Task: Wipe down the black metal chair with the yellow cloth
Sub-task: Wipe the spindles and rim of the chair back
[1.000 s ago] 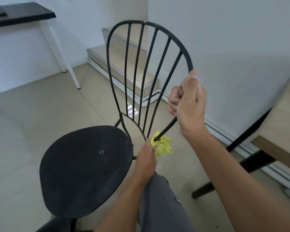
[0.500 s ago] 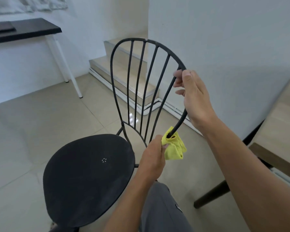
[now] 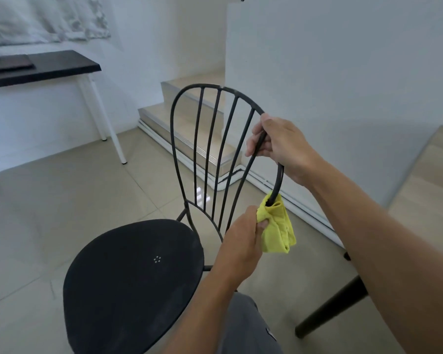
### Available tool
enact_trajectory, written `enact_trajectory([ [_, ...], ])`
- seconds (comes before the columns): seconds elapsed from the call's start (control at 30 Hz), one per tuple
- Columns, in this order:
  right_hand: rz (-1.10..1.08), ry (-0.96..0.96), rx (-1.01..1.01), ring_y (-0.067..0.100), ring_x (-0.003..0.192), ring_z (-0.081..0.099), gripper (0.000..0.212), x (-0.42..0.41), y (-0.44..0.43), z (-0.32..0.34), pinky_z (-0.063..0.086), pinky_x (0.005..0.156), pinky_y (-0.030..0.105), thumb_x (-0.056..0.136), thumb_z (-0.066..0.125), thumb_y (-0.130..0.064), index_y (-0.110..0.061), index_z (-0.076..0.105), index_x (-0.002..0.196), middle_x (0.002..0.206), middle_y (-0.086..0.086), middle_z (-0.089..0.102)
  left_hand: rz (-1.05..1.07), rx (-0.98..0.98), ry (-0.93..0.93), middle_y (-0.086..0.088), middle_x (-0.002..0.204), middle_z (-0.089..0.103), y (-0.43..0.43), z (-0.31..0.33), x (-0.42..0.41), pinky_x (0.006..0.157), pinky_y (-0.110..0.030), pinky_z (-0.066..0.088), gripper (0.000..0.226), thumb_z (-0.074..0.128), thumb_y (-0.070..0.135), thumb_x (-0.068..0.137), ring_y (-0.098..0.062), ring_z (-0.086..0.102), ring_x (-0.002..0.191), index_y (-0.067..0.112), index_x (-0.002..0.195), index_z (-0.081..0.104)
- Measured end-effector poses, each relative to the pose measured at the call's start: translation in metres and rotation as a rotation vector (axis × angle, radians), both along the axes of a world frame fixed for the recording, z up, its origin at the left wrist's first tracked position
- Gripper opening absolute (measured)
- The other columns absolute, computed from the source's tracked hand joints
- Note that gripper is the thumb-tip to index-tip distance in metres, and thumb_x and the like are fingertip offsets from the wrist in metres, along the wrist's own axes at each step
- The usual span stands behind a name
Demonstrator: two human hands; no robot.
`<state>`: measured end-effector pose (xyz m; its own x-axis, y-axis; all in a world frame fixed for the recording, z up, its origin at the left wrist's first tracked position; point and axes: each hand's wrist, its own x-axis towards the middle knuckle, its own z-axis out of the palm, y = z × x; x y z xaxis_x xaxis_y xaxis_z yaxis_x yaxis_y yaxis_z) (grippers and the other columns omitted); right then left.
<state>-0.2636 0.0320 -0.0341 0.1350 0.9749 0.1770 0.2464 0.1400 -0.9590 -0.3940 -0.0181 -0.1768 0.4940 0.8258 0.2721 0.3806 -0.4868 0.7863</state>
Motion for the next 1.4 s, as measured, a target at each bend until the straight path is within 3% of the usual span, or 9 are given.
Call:
enact_trajectory([
  [0.23, -0.004, -0.021, 0.002, 0.03, 0.076, 0.066, 0.047, 0.0, -0.001, 0.001, 0.055, 0.088, 0.046, 0.106, 0.028, -0.023, -0.013, 0.053, 0.069, 0.074, 0.017, 0.068, 0.071, 0.02, -0.119, 0.012, 0.072, 0.049, -0.008, 0.003, 0.012, 0.052, -0.014, 0.034, 0.02, 0.03, 0.043, 0.101, -0.002, 0.049, 0.063, 0.029, 0.096, 0.043],
  [0.37, -0.006, -0.022, 0.015, 0.03, 0.075, 0.065, 0.05, -0.002, -0.003, 0.001, 0.056, 0.085, 0.043, 0.105, 0.028, -0.021, -0.015, 0.055, 0.064, 0.072, 0.018, 0.067, 0.028, 0.024, -0.136, 0.011, 0.072, 0.049, -0.007, 0.013, 0.011, 0.051, -0.015, 0.037, 0.015, 0.035, 0.036, 0.104, 0.001, 0.048, 0.064, 0.027, 0.095, 0.043],
  [0.63, -0.017, 0.006, 0.014, 0.031, 0.076, 0.062, 0.047, -0.002, -0.003, -0.002, 0.055, 0.087, 0.044, 0.106, 0.027, -0.021, -0.014, 0.053, 0.067, 0.069, 0.013, 0.066, 0.099, -0.089, 0.039, 0.009, 0.076, 0.05, -0.004, -0.024, 0.0, 0.054, -0.017, 0.036, 0.011, 0.037, 0.029, 0.104, -0.005, 0.047, 0.064, 0.024, 0.095, 0.043],
  [0.83, -0.04, 0.049, 0.041, 0.03, 0.075, 0.062, 0.045, -0.003, -0.001, -0.006, 0.055, 0.081, 0.04, 0.104, 0.029, -0.021, -0.016, 0.053, 0.067, 0.068, 0.011, 0.067, 0.074, -0.027, -0.057, 0.01, 0.072, 0.048, -0.003, -0.012, 0.01, 0.052, -0.015, 0.037, 0.013, 0.038, 0.032, 0.103, -0.003, 0.045, 0.06, 0.024, 0.094, 0.042],
  [1.03, -0.033, 0.067, 0.042, 0.03, 0.074, 0.061, 0.048, -0.003, 0.001, -0.007, 0.054, 0.077, 0.036, 0.105, 0.028, -0.02, -0.015, 0.054, 0.065, 0.067, 0.013, 0.065, 0.136, -0.286, 0.158, 0.001, 0.095, 0.062, 0.005, -0.077, -0.02, 0.075, -0.028, 0.053, 0.014, 0.038, 0.029, 0.104, -0.007, 0.06, 0.085, 0.021, 0.109, 0.048],
  [1.1, -0.021, 0.052, 0.03, 0.031, 0.074, 0.062, 0.043, -0.001, 0.002, -0.005, 0.055, 0.079, 0.038, 0.105, 0.028, -0.02, -0.012, 0.054, 0.072, 0.069, 0.013, 0.066, 0.111, -0.27, 0.177, 0.004, 0.097, 0.062, 0.006, -0.076, -0.022, 0.074, -0.024, 0.05, 0.014, 0.038, 0.029, 0.104, -0.004, 0.06, 0.086, 0.023, 0.111, 0.049],
  [1.17, -0.011, 0.048, -0.006, 0.03, 0.075, 0.064, 0.029, 0.001, 0.002, -0.003, 0.056, 0.08, 0.038, 0.106, 0.029, -0.022, -0.009, 0.052, 0.092, 0.072, 0.014, 0.068, 0.08, -0.239, 0.166, 0.006, 0.096, 0.062, 0.005, -0.068, -0.022, 0.076, -0.027, 0.052, 0.015, 0.038, 0.03, 0.104, -0.005, 0.06, 0.086, 0.024, 0.112, 0.05],
  [1.27, -0.015, 0.041, -0.072, 0.023, 0.076, 0.068, 0.027, 0.004, 0.005, 0.0, 0.058, 0.08, 0.036, 0.107, 0.032, -0.033, -0.013, 0.044, 0.119, 0.08, 0.009, 0.068, 0.025, -0.166, 0.139, 0.009, 0.092, 0.059, 0.004, -0.04, -0.017, 0.068, -0.017, 0.046, 0.016, 0.036, 0.034, 0.104, -0.003, 0.056, 0.08, 0.026, 0.109, 0.049],
  [1.4, -0.068, -0.064, -0.074, 0.017, 0.088, 0.062, 0.033, 0.006, 0.014, 0.009, 0.053, 0.092, 0.041, 0.106, 0.031, -0.041, -0.017, 0.049, 0.12, 0.092, 0.003, 0.061, -0.043, -0.068, 0.084, 0.008, 0.089, 0.058, 0.002, -0.002, -0.007, 0.068, -0.026, 0.049, 0.018, 0.032, 0.04, 0.104, -0.008, 0.057, 0.079, 0.029, 0.107, 0.046],
])
